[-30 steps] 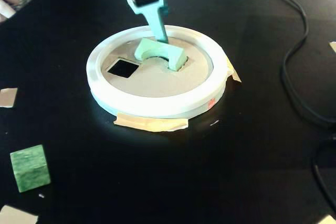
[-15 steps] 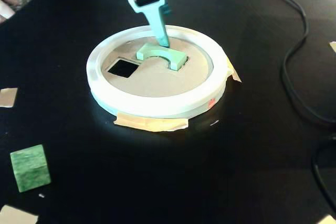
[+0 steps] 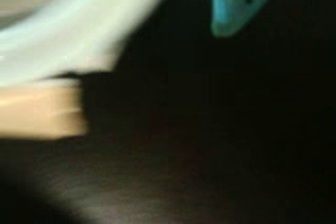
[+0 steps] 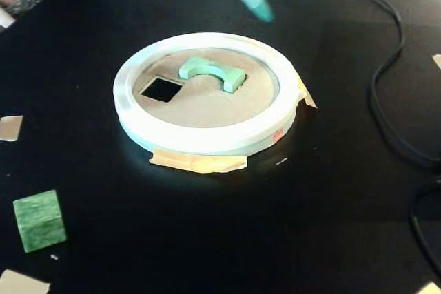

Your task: Pick up the U shape block and drop it in corresponding U shaped hole

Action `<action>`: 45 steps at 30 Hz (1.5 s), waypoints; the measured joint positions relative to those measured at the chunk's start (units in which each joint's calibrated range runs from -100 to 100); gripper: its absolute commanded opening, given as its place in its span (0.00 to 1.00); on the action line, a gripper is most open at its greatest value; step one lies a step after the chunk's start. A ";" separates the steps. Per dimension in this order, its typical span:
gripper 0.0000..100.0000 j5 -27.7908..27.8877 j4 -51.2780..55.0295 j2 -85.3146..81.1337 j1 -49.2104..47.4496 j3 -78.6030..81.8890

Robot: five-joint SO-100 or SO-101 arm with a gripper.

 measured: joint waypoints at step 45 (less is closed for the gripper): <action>0.95 49.91 12.22 -117.52 51.15 102.98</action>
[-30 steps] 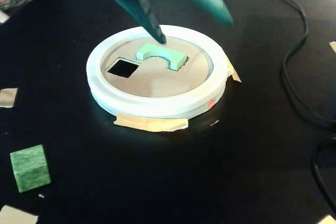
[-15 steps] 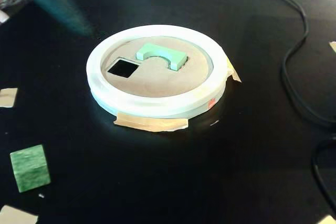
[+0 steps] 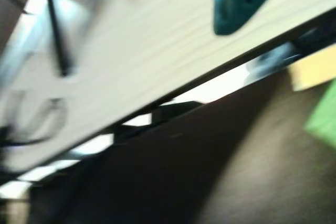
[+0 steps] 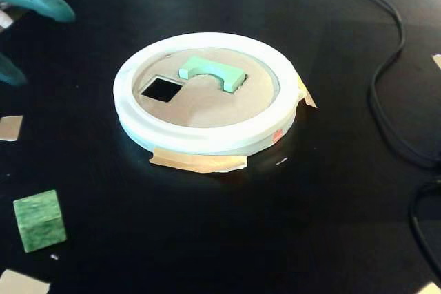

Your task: Pick up the U shape block and drop it in corresponding U shaped hole

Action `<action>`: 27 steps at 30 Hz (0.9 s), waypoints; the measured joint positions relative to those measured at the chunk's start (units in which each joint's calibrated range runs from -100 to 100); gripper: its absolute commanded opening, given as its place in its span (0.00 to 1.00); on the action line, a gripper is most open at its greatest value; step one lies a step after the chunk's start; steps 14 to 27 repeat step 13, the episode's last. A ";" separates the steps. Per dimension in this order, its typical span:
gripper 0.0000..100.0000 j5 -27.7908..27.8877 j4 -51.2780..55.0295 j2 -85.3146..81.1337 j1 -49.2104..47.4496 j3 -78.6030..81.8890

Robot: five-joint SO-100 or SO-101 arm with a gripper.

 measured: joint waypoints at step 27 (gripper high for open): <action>0.95 -0.29 -15.32 -22.74 0.40 35.33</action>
